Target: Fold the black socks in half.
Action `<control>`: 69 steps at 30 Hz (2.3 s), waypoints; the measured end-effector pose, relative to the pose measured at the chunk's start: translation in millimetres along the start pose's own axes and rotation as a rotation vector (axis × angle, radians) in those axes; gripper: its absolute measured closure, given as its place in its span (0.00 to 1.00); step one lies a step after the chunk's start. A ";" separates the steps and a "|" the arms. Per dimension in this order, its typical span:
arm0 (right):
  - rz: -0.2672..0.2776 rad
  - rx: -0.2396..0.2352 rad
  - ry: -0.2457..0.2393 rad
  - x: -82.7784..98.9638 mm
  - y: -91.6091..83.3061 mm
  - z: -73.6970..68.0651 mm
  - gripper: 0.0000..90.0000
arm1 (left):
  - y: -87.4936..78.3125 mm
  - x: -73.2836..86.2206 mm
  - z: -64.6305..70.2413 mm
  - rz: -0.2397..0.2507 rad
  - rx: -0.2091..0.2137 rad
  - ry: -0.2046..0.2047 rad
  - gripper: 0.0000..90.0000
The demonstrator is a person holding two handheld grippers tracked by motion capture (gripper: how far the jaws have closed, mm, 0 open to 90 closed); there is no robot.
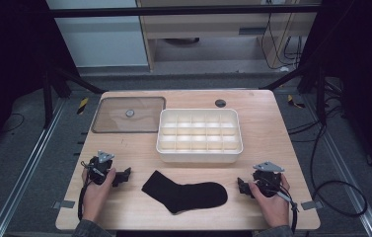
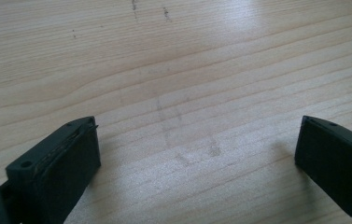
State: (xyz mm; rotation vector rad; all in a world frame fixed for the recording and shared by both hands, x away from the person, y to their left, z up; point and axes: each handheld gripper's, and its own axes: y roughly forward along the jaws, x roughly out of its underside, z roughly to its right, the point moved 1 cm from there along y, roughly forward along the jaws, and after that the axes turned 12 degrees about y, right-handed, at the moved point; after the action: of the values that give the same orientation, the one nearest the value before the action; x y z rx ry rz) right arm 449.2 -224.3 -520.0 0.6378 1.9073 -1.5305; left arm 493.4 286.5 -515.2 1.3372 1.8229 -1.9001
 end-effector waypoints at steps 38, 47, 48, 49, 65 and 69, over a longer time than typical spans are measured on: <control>-0.307 -0.261 -0.083 -37.7 -37.6 -61.9 0.73 | -56.2 -59.9 71.7 -0.164 0.303 0.183 0.17; -0.340 -0.272 -0.089 -31.4 -22.5 -78.4 0.71 | -48.4 -60.3 77.4 -0.200 0.313 0.212 0.24; -0.343 -0.273 -0.086 -30.8 -21.5 -78.7 0.71 | -47.6 -60.1 78.1 -0.200 0.313 0.216 0.24; -0.345 -0.277 -0.087 -29.7 -20.1 -78.9 0.70 | -47.0 -59.7 79.0 -0.203 0.314 0.218 0.24; -0.383 -0.274 -0.091 -19.0 -11.7 -83.0 0.84 | -44.1 -58.2 83.1 -0.205 0.325 0.224 0.32; -0.390 -0.279 -0.094 -17.6 -13.3 -84.9 0.89 | -42.3 -57.4 83.4 -0.211 0.331 0.228 0.35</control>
State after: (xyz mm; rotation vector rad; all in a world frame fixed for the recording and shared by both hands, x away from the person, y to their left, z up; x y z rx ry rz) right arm 438.9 -144.2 -485.5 0.0705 2.2078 -1.4446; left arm 459.4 198.5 -459.2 1.5751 1.8771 -2.3283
